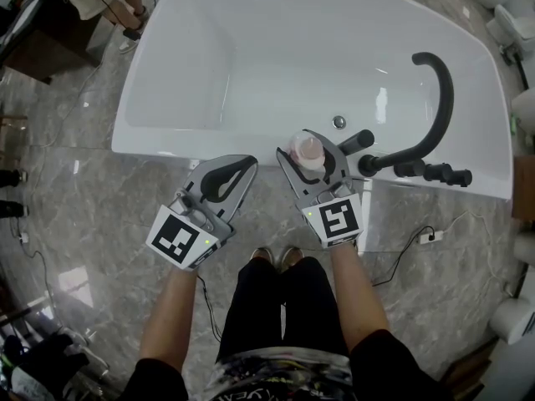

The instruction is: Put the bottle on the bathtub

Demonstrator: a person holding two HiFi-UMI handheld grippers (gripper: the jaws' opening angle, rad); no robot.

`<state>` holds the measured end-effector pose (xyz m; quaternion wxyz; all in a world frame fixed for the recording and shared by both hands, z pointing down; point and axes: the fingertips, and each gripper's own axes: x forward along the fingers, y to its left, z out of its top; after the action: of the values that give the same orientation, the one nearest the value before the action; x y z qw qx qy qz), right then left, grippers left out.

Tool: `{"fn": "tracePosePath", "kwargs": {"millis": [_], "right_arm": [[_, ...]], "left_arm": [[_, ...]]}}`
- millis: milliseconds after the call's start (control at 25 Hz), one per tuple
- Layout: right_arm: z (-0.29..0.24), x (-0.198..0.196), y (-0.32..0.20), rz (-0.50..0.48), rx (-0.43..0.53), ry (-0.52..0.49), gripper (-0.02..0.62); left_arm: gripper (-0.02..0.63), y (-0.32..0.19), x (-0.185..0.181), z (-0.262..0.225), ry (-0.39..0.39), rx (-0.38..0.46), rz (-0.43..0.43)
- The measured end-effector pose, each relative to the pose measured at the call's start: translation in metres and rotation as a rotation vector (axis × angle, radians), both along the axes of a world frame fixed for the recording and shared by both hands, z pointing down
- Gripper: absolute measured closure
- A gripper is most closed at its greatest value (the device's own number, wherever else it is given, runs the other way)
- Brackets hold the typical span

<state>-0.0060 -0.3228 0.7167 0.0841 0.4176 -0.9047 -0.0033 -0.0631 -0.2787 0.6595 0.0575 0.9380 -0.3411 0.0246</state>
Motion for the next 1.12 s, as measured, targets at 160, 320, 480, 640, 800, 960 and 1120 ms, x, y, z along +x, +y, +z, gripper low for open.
{"fn": "tracePosePath", "kwargs": {"millis": [160,320,480,640,800,960,1120], "right_arm": [[0.0,0.0001,-0.0009,0.002,0.004,-0.008,0.367],[-0.0014,-0.001,-0.0029,0.004,0.03,-0.019,0.367],[-0.0032,0.0017,-0.0017,0.027,0.044,-0.063,0.367],[-0.004,0.0019,-0.0012,0.022,0.054,-0.055,0.365],[-0.0031,0.0017,-0.0033,0.028,0.058,-0.063,0.364],[-0.0036,0.0022,-0.0031,0.033,0.064,-0.067,0.364],[-0.003,0.0024,-0.0028,0.032,0.053,-0.059,0.361]], "left_arm": [[0.583,0.0009,0.0037,-0.0019,0.002,-0.002,0.003],[0.583,0.0016,0.007,-0.0032,0.001,-0.002,0.007],[0.583,0.0025,0.0046,-0.0023,0.003,-0.006,0.008],[0.583,0.0039,0.0058,-0.0012,0.005,-0.013,0.006],[0.583,0.0057,0.0069,-0.0026,0.01,-0.018,0.008],[0.583,0.0057,0.0063,-0.0042,0.013,-0.02,0.005],[0.583,0.0059,0.0062,-0.0038,0.013,-0.025,0.001]]}}
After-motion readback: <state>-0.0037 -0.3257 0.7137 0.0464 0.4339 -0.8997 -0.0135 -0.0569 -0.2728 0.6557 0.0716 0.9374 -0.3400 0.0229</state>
